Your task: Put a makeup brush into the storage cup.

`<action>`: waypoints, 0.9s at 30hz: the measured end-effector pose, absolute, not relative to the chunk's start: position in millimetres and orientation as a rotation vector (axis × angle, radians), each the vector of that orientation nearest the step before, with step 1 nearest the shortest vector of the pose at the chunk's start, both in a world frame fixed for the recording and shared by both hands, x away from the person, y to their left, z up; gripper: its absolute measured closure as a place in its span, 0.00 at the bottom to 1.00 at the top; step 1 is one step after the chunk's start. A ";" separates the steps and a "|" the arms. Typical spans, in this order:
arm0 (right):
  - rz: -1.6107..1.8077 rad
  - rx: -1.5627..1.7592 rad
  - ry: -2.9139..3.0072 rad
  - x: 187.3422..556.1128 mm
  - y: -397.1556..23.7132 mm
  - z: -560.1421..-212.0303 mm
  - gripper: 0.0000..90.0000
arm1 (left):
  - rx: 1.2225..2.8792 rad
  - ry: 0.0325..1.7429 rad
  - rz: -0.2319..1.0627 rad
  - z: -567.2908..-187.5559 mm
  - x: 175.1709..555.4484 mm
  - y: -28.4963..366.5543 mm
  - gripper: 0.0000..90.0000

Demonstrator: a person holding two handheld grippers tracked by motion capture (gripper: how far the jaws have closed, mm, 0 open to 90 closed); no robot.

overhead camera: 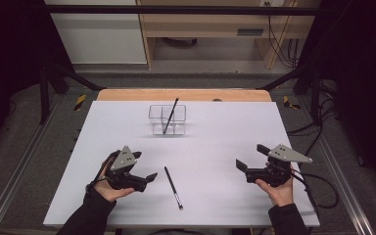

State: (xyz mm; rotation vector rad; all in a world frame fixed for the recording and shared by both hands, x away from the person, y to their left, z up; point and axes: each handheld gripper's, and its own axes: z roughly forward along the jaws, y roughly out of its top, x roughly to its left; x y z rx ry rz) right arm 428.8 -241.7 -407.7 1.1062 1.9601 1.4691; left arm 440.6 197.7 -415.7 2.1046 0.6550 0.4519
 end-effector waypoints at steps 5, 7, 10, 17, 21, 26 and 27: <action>1.474 1.108 1.962 428.8 -241.5 -407.8 0.03 | 2.152 0.609 0.419 -416.8 443.5 188.8 0.11; 1.472 1.110 1.963 428.8 -241.1 -407.9 0.03 | 2.179 0.580 0.404 -417.6 444.9 183.7 0.11; 1.472 1.110 1.963 428.7 -241.3 -407.9 0.03 | 2.222 0.538 0.379 -419.5 447.9 175.6 0.11; 1.470 1.109 1.961 428.6 -241.5 -407.7 0.03 | 2.310 0.476 0.341 -427.6 457.4 157.5 0.11; 1.471 1.110 1.959 428.5 -242.0 -407.4 0.03 | 2.347 0.442 0.330 -431.9 459.5 148.4 0.12; 1.471 1.109 1.963 428.6 -241.5 -407.8 0.03 | 2.420 0.368 0.302 -441.3 460.2 136.3 0.13; 1.471 1.108 1.963 428.6 -241.5 -407.8 0.03 | 2.431 0.357 0.294 -443.7 460.0 134.1 0.13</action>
